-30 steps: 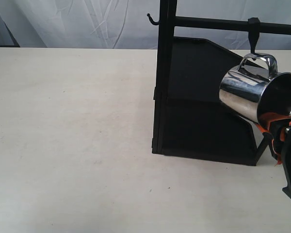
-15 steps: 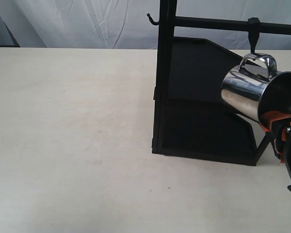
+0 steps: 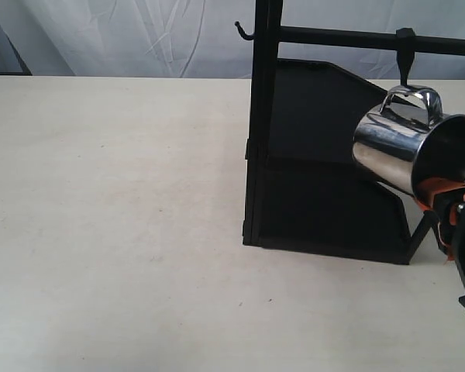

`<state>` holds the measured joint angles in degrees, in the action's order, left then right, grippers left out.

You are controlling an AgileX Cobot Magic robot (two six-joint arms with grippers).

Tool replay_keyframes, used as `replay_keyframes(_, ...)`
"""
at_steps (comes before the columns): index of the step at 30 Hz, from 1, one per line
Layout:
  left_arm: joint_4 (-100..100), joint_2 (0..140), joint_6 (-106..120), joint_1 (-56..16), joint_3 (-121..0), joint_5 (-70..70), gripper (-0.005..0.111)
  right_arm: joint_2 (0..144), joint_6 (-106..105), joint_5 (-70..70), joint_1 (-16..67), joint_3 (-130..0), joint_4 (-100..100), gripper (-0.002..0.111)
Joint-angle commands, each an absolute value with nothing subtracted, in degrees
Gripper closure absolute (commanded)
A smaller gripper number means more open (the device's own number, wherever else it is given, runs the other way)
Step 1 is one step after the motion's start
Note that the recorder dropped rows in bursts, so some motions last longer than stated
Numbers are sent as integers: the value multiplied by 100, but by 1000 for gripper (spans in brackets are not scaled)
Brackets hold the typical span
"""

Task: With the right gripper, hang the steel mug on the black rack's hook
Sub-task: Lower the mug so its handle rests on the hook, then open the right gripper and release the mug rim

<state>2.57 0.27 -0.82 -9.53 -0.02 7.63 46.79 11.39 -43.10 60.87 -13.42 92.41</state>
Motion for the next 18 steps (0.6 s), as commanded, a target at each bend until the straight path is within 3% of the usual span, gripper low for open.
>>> replay_keyframes(1, 265, 0, -96, -980, 0, 732, 105, 4719, 1236, -4300, 6067, -1287, 9439, 97)
replay_keyframes(4, 265, 0, -96, -980, 0, 732, 105, 4719, 1282, -4300, 6067, -1287, 9439, 74)
replay_keyframes(7, 265, 0, -96, -980, 0, 732, 105, 4719, 1298, -4290, 6067, -1287, 9428, 60)
replay_keyframes(18, 265, 0, -96, -980, 0, 732, 105, 4719, 1298, -4283, 6067, -1287, 9405, 58)
